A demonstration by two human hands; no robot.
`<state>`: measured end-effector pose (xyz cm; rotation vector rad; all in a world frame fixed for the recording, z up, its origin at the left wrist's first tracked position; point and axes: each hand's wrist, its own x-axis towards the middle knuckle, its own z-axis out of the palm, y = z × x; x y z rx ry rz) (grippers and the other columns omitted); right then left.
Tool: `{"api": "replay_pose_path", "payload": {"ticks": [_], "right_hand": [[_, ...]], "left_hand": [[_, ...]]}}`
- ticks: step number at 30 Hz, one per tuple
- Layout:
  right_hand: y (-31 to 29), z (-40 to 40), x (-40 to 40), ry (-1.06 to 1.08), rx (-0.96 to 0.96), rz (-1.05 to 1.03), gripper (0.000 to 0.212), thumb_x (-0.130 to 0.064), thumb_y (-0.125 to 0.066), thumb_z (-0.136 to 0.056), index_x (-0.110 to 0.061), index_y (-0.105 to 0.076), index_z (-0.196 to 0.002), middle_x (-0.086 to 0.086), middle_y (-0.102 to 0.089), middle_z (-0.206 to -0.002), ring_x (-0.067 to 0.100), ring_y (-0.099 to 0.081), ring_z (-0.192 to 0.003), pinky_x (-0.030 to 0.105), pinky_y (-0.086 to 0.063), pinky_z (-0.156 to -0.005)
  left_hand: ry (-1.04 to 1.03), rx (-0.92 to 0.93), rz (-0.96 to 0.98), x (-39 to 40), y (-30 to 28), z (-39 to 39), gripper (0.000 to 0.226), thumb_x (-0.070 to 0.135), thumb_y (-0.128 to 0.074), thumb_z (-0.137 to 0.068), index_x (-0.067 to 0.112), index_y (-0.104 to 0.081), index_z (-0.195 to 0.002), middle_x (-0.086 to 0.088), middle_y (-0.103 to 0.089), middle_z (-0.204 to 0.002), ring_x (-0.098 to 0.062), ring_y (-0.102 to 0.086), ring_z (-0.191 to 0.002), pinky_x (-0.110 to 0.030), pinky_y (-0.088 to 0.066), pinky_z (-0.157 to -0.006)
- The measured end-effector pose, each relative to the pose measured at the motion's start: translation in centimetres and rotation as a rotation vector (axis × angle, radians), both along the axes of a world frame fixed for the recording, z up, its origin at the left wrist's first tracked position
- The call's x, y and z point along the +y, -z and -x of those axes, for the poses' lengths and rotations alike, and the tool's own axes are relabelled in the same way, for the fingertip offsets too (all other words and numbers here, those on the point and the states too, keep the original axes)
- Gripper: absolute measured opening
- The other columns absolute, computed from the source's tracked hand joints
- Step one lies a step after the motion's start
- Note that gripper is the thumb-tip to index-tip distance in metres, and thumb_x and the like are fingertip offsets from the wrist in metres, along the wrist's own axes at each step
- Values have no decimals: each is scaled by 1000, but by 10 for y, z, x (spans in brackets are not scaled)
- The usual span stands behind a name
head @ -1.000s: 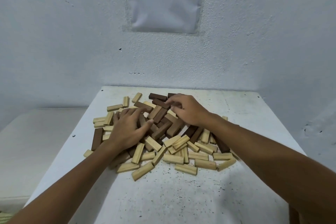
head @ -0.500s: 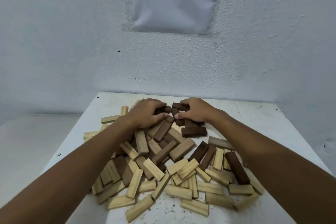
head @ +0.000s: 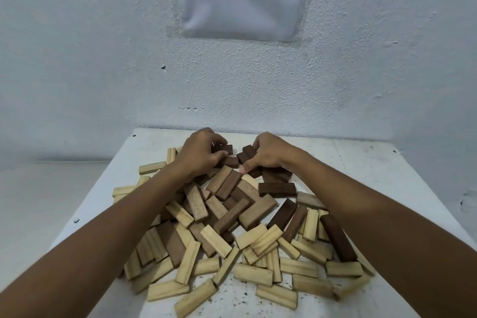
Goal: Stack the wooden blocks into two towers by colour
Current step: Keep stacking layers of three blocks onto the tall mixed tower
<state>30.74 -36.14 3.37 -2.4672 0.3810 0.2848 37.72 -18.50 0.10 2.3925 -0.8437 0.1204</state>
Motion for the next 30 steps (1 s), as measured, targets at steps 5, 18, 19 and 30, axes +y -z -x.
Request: {"api": "replay_pose_path", "payload": {"ticks": [5,18,19,30], "right_hand": [[1,1,3,25,-5,-16,71,-25,-91,-59,6,-62,-116,20,-66,-113,33,-64,-104,39,-51,-88],[-6,34,25,168,-405,106,35,-26,-77,-65,-8,-63,-94,7,-63,-91,25,-60,-83,30,-45,-62],[-10,42,31,169,-430,102,36,-26,-77,-66,-8,-63,-95,7,-63,-92,25,-59,-83,29,-43,-61],[-23,168,105,99,-439,37,32,-31,-78,-69,-9,-64,-88,4,-64,-79,21,-63,-72,37,-54,-62]], "left_hand": [[-20,-3,118,6,0,4,16,11,-75,-80,11,-74,-97,-6,-64,-93,-18,-58,-85,-28,-43,-76],[-82,152,305,30,-37,46,20,13,-79,-77,23,-71,-92,12,-68,-82,-4,-66,-75,-21,-51,-67],[-90,171,318,35,-42,54,21,13,-79,-77,23,-70,-93,9,-69,-83,-7,-67,-74,-23,-53,-66],[-138,316,331,105,-43,176,21,13,-81,-77,19,-73,-95,0,-67,-81,-10,-62,-74,-21,-52,-66]]}}
